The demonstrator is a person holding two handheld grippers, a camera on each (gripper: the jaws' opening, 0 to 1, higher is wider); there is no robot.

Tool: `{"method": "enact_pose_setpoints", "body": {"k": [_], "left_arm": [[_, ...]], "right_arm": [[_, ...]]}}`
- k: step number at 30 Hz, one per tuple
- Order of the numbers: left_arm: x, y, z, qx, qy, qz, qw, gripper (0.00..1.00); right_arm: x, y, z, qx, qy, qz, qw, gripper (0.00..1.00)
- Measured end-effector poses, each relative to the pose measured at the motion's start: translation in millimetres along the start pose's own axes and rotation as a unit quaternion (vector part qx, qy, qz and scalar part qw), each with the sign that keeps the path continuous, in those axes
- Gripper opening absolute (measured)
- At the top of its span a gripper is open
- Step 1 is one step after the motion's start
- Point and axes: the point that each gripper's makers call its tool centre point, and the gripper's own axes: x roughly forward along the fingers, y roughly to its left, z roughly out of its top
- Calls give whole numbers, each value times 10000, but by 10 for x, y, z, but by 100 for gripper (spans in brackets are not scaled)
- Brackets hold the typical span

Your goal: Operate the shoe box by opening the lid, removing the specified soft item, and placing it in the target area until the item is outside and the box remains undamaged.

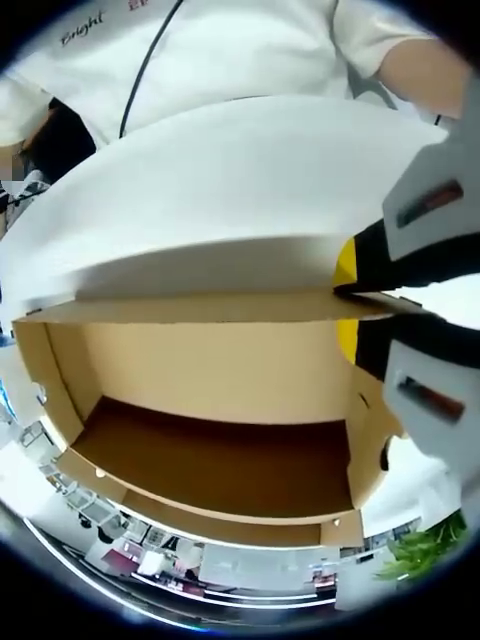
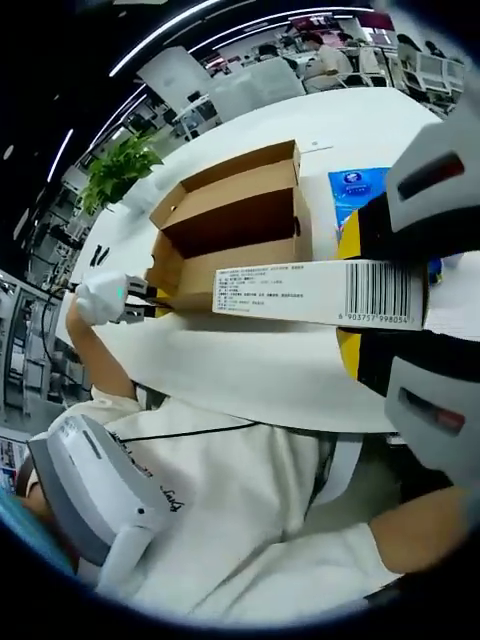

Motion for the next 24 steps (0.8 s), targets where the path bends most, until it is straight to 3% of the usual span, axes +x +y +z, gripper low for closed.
{"method": "enact_pose_setpoints", "body": {"k": [3, 9, 17, 24], "left_arm": [[0, 3, 4, -12, 5, -61, 10000, 6], [-6, -8, 12, 9, -64, -51, 10000, 6], [4, -13, 9, -9, 0, -85, 10000, 5], [5, -9, 4, -8, -16, -69, 10000, 5]], "right_arm": [[66, 69, -65, -179, 28, 88, 9998, 22], [125, 154, -219, 18, 43, 182, 9998, 22], [87, 213, -268, 150, 17, 361, 9992, 22], [196, 244, -511, 407, -44, 369, 9985, 22]]}}
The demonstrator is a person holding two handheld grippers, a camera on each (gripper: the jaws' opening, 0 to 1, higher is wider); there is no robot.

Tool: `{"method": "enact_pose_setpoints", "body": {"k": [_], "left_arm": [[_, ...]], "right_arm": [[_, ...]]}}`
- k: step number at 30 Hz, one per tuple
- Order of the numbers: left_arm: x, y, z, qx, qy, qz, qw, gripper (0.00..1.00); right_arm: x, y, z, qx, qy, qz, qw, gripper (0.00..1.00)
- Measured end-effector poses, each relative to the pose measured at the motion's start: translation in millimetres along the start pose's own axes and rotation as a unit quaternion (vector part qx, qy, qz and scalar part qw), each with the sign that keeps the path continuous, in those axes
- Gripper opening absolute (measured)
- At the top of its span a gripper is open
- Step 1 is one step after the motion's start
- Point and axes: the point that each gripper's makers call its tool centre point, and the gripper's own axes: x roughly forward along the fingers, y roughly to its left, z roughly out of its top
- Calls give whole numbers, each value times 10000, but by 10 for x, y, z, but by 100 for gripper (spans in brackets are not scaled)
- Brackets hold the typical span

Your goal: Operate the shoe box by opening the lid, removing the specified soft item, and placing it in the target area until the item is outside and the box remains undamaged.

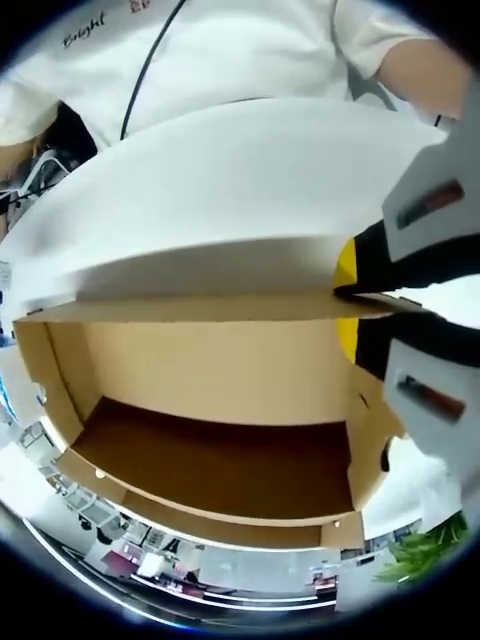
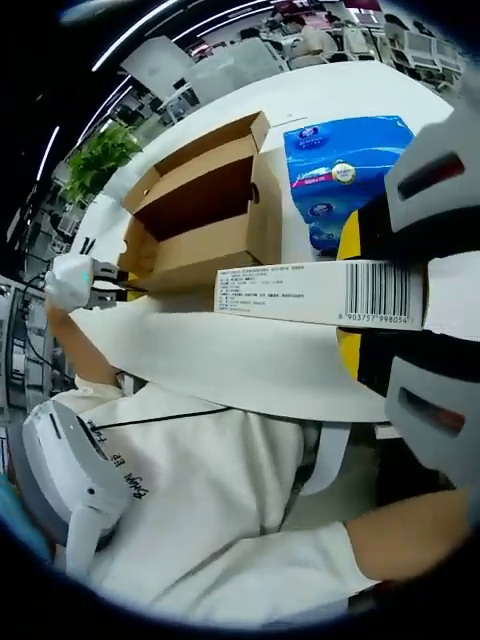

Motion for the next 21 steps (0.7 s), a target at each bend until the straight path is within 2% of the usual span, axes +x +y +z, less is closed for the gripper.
{"method": "enact_pose_setpoints", "body": {"k": [4, 11, 15, 21], "left_arm": [[1, 0, -2, -3, 8, 7, 10000, 5], [-1, 8, -2, 16, -15, -6, 10000, 5], [0, 2, -7, -14, 28, -114, 9999, 4], [-2, -2, -7, -3, -1, -21, 10000, 5]], "right_arm": [[58, 31, -89, 50, 29, -40, 10000, 22], [145, 132, -83, 158, -206, -201, 9995, 22], [178, 112, -131, 165, -175, -366, 9990, 22], [312, 105, -209, 331, -303, -450, 9980, 22]]}}
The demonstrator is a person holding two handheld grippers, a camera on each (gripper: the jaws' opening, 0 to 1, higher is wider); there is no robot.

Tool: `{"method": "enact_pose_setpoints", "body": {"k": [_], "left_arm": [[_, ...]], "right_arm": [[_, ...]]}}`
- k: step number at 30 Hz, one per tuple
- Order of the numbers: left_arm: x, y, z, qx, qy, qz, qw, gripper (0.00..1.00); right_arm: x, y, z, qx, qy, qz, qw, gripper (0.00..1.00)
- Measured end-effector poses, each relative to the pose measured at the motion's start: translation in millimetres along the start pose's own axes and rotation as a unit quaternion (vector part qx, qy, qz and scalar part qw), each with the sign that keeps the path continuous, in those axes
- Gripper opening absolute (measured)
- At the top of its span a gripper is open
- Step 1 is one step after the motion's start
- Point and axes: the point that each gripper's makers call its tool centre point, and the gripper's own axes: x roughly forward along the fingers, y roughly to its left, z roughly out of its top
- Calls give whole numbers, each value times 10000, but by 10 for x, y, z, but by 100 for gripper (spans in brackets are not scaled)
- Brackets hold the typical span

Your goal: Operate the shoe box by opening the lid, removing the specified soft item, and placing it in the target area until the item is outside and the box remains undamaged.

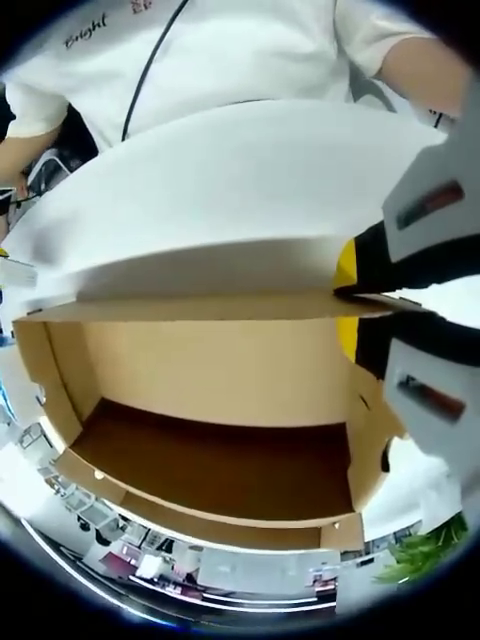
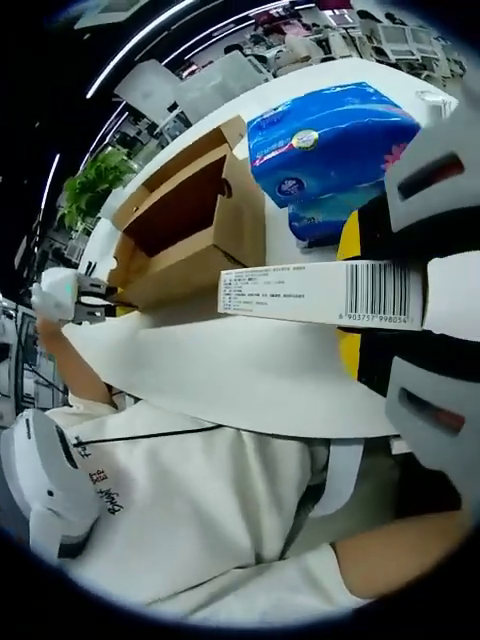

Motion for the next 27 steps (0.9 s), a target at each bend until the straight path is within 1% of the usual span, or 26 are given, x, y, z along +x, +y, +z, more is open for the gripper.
{"method": "enact_pose_setpoints", "body": {"k": [3, 4, 5, 7, 8, 10, 12, 15, 16, 19, 21, 22, 24, 27], "left_arm": [[-1, 0, 0, 8, -3, 40, 10000, 5], [-2, -2, 0, 23, -14, 64, 10000, 5], [-3, -3, -1, 45, -27, 81, 10000, 5], [-5, -5, 1, 50, -43, 71, 10000, 5], [-5, -10, -1, 68, -29, 21, 10000, 5], [-8, -6, -5, 31, -5, -66, 10000, 5], [-6, -12, -6, 43, -7, -61, 10000, 5], [-4, -17, -6, 55, 0, -25, 10000, 5], [-4, -17, -7, 45, 6, -22, 10000, 5], [-2, -13, -10, 20, 31, -36, 10000, 5], [-3, -12, -12, 6, 35, -80, 10000, 5], [-5, -10, -13, 9, 17, -105, 9999, 5], [-5, -11, -12, -17, -1, -106, 9999, 5], [0, -12, -10, -2, 14, -59, 10000, 5]], "right_arm": [[141, 61, -22, 95, 55, 8, 9999, 22], [157, 71, -60, 71, 153, -35, 9999, 22], [154, 60, -80, 144, 178, -92, 9997, 22], [129, 9, -79, 263, 124, -255, 9992, 22], [122, 12, -86, 311, 90, -223, 9992, 22], [134, 37, -101, 246, 109, -185, 9995, 22], [172, 82, -123, 295, 142, -72, 9994, 22], [176, 104, -156, 333, 206, -39, 9992, 22], [154, 107, -156, 305, 177, -42, 9994, 22], [121, 72, -152, 363, 135, -97, 9992, 22], [126, 66, -139, 292, 132, -107, 9994, 22], [131, 60, -131, 295, 130, -94, 9994, 22], [144, 86, -133, 233, 222, 57, 9995, 22], [175, 32, -115, 225, 226, 29, 9995, 22]]}}
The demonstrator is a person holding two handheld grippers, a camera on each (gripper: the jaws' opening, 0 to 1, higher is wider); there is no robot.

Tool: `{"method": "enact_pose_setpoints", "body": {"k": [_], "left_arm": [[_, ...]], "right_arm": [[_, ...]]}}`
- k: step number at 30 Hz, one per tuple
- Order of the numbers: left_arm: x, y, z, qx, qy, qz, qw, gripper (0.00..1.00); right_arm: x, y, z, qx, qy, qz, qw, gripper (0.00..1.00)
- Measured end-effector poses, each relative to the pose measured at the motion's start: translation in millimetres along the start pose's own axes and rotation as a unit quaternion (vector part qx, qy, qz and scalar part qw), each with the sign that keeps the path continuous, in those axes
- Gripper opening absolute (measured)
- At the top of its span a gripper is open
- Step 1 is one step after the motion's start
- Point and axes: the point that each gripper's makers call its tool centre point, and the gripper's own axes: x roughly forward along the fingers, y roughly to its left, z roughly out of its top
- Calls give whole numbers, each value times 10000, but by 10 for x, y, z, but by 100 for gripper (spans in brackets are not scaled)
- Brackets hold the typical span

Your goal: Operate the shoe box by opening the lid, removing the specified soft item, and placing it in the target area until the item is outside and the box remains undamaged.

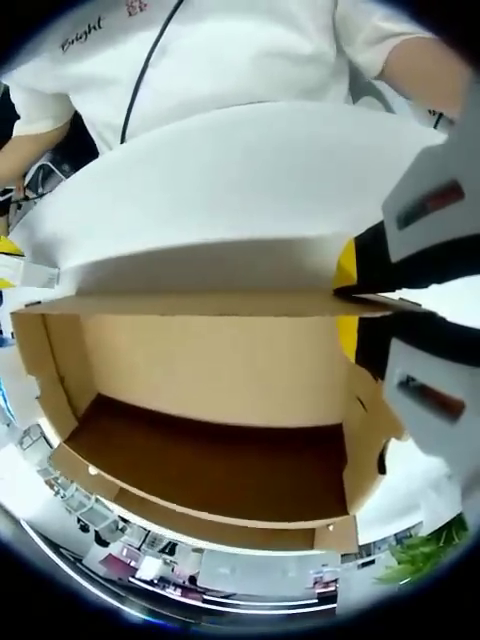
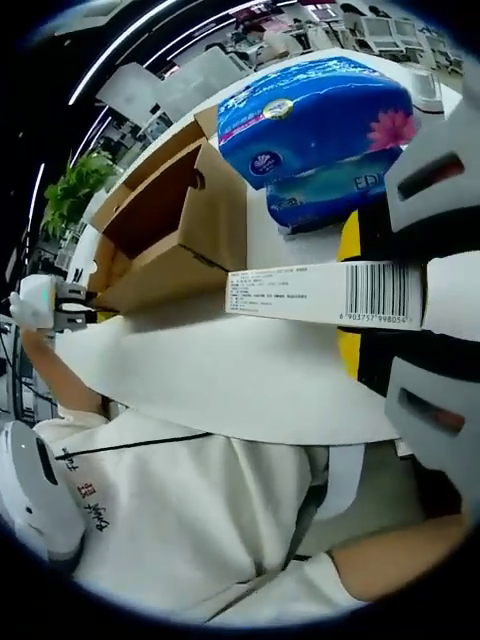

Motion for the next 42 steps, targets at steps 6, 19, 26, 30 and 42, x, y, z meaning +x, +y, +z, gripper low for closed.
{"method": "enact_pose_setpoints", "body": {"k": [6, 19, 26, 30, 42], "left_arm": [[0, 4, -10, -180, 90, -140, 9997, 4], [-7, -34, 3, -83, 128, -145, 9998, 4], [-14, -37, 9, -32, 65, -78, 9999, 4], [-11, -40, 13, -87, 112, -64, 9999, 4], [-12, -8, -10, -153, 120, -92, 9998, 4]], "right_arm": [[33, -3, -9, 41, -26, 41, 10000, 22], [30, 28, -121, 211, 401, 80, 9989, 22], [11, 33, -76, -9, 438, 90, 9990, 22], [10, 30, -94, -15, 415, 115, 9991, 22], [62, -9, -127, -107, 783, 312, 9964, 22]]}}
